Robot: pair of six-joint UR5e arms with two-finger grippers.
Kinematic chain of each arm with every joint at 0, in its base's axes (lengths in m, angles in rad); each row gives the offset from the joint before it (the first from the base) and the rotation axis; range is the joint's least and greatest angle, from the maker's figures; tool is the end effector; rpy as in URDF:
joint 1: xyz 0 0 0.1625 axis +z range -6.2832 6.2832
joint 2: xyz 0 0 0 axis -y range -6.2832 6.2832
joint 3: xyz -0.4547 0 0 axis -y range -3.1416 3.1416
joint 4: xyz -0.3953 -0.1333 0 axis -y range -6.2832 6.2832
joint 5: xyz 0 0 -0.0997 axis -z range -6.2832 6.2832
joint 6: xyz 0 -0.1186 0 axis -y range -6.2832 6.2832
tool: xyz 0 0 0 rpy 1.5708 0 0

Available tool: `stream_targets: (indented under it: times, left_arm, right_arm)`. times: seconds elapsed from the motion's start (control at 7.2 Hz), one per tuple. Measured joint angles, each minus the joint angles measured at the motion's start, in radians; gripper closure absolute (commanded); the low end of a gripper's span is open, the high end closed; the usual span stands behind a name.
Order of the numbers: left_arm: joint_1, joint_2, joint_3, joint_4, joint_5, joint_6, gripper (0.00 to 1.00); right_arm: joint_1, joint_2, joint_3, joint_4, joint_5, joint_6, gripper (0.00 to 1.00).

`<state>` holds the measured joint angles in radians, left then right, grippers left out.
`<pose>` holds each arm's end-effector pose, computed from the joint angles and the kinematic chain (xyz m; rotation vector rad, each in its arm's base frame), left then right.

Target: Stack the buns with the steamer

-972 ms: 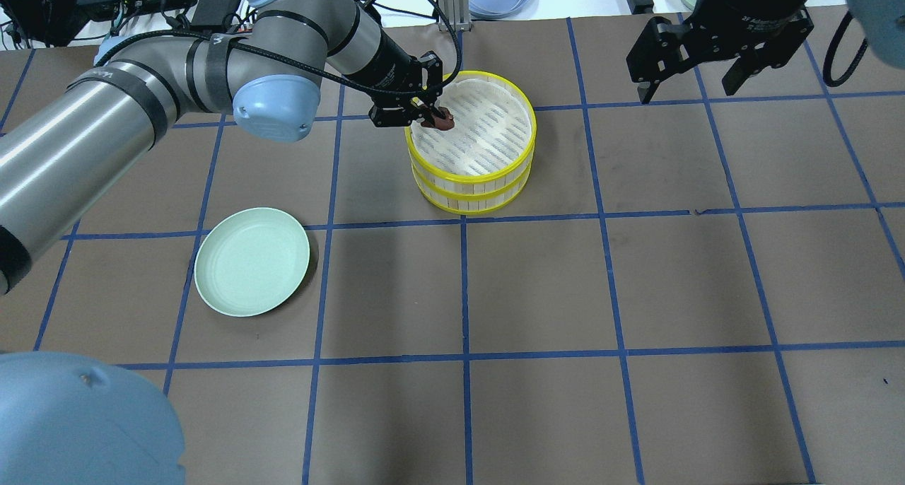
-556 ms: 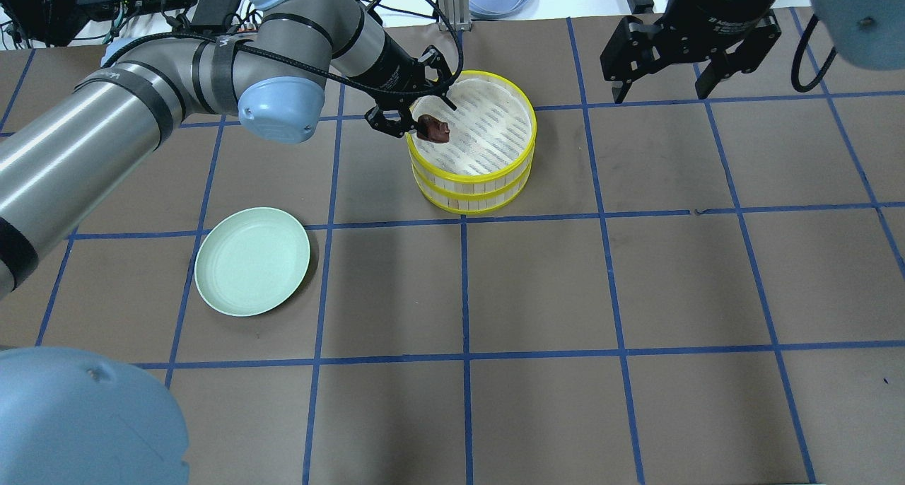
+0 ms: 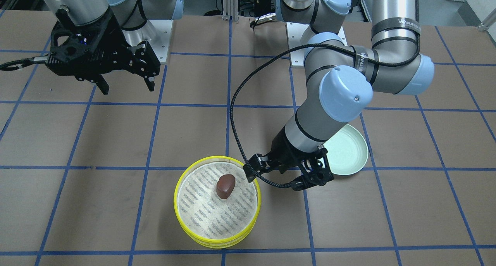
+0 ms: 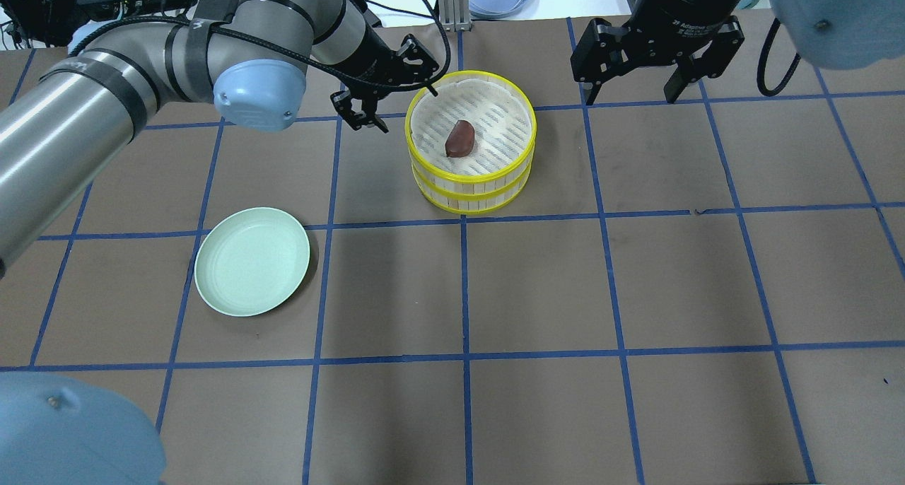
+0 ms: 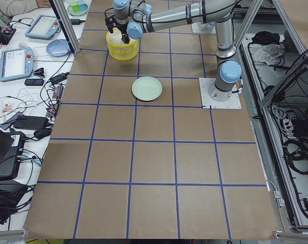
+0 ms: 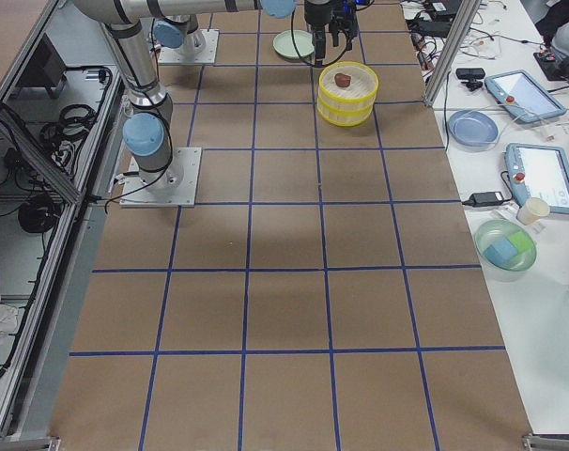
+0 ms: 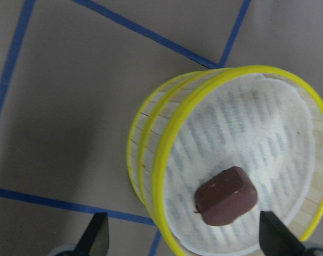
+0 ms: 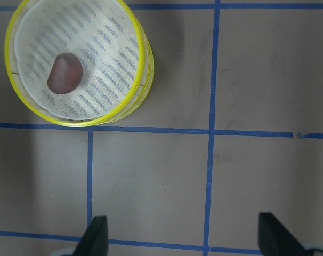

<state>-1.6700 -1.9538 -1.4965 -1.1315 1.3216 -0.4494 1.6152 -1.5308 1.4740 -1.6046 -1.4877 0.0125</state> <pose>-0.2272 -0.6410 0.3632 0.4761 -2.8259 0.0832 0.1662 -0.5160 0.5306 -0.0545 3.0526 -0.1347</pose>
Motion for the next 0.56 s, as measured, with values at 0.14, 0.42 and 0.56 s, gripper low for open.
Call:
stream_targets:
  times: [0.14,0.42,0.56]
  left_arm:
    - [0.024,0.026,0.000,-0.049,0.092,0.113,0.00]
    - [0.074,0.092,0.001,-0.158,0.218,0.299,0.00]
    - [0.101,0.130,0.001,-0.204,0.248,0.341,0.00]
  right_arm:
    - [-0.001,-0.001,0.000,-0.002,-0.007,0.000,0.00]
    - [-0.005,-0.003,0.001,0.002,-0.028,-0.003,0.00]
    - [-0.006,-0.003,0.004,0.006,-0.039,-0.008,0.00]
